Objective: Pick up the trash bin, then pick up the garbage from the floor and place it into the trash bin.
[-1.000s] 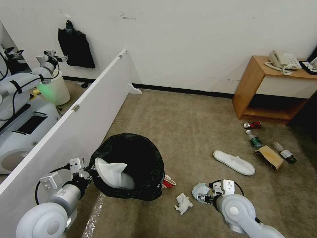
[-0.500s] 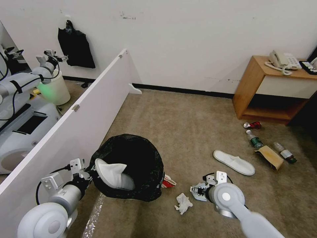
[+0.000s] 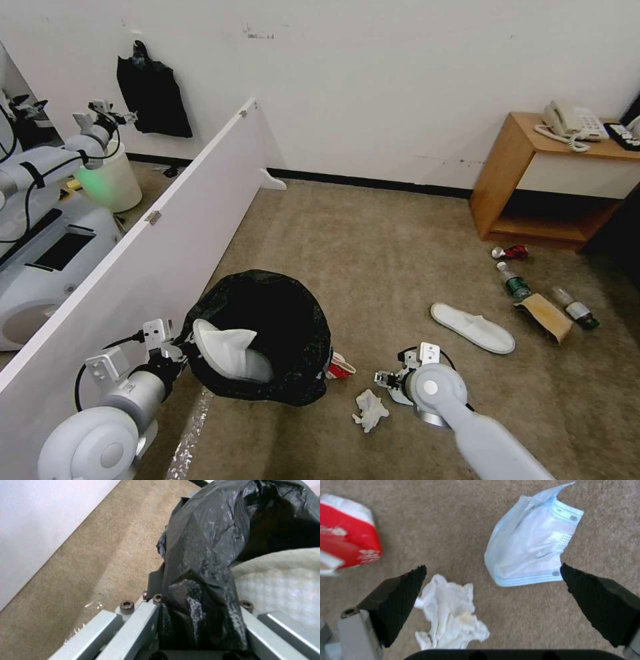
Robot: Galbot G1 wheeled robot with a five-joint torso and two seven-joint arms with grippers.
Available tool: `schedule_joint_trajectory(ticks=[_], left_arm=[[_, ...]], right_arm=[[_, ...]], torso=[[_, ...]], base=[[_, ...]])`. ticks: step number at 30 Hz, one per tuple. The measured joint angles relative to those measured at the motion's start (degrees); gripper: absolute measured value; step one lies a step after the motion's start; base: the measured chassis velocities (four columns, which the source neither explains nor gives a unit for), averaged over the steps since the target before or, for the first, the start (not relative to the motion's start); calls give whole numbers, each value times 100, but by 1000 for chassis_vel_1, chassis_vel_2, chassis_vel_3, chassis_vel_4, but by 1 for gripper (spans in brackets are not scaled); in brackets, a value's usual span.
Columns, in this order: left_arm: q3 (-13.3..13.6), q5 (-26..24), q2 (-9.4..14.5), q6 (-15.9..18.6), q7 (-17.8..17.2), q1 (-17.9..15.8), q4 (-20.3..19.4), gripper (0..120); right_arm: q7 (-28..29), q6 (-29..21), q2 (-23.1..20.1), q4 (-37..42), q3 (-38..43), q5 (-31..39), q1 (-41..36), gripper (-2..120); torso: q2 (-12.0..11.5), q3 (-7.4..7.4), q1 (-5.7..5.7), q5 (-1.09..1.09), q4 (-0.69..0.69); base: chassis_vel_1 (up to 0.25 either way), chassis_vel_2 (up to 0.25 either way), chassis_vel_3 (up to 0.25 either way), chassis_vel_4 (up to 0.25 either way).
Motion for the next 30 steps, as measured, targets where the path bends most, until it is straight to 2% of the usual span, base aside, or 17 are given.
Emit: schedule_joint_trajectory(ticks=[10, 30], left_arm=[[10, -27, 76, -29, 91, -35, 42, 3], [35, 76, 24, -87, 213, 14, 59, 3]], right_arm=[[-210, 119, 398, -639, 173, -332, 211, 100], [-524, 191, 330, -1037, 470, -741, 166, 100]], torso=[[0, 0, 0, 1, 1], [0, 0, 0, 0, 1]], base=[[0, 0, 0, 0], [0, 0, 0, 0]])
